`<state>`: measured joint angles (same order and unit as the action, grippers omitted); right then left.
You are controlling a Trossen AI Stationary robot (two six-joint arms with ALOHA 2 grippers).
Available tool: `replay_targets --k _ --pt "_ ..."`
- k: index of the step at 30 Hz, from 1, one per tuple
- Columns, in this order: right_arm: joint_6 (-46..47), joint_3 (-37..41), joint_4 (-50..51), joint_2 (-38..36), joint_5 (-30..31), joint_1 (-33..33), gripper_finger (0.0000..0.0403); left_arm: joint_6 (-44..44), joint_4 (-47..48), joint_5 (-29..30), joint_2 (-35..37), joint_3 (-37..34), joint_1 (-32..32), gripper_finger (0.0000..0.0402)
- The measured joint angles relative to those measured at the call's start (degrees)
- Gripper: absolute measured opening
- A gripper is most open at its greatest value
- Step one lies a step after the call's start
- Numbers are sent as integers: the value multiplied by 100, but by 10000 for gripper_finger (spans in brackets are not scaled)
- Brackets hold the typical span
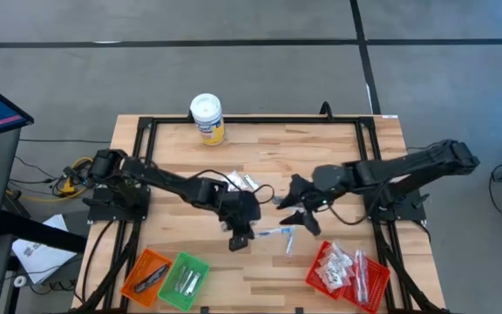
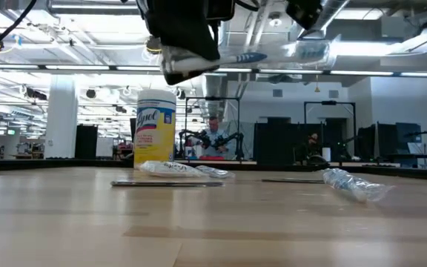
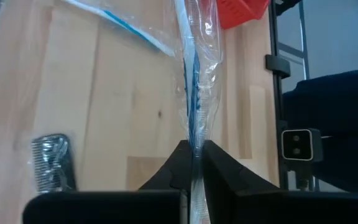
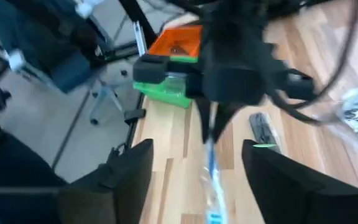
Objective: Pick & Place Travel size toiletries
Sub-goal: Put the blue toothbrush into the right red basket
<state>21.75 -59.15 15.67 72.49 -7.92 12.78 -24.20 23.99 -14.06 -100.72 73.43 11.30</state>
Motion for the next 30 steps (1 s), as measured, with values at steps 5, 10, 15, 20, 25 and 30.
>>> replay_targets --k 5,10,15,20,25,30 --pt "-225 -799 997 850 -150 46 256 133 16 -93 -1 0 -129 8" --pt "-443 -1463 1884 1648 -325 101 255 224 24 -77 -1 1 -134 8" --pt "-718 -1851 2302 2059 -587 -15 255 255 8 -74 -1 2 -203 8" --pt "-886 -1880 2700 2067 -592 -198 255 304 -27 112 -1 4 -255 8" --pt "-975 -1880 2899 2067 -572 -274 255 449 -82 175 20 9 -266 8" --pt "-994 -1880 2897 2067 -549 -274 255 584 -129 298 109 9 -266 8"
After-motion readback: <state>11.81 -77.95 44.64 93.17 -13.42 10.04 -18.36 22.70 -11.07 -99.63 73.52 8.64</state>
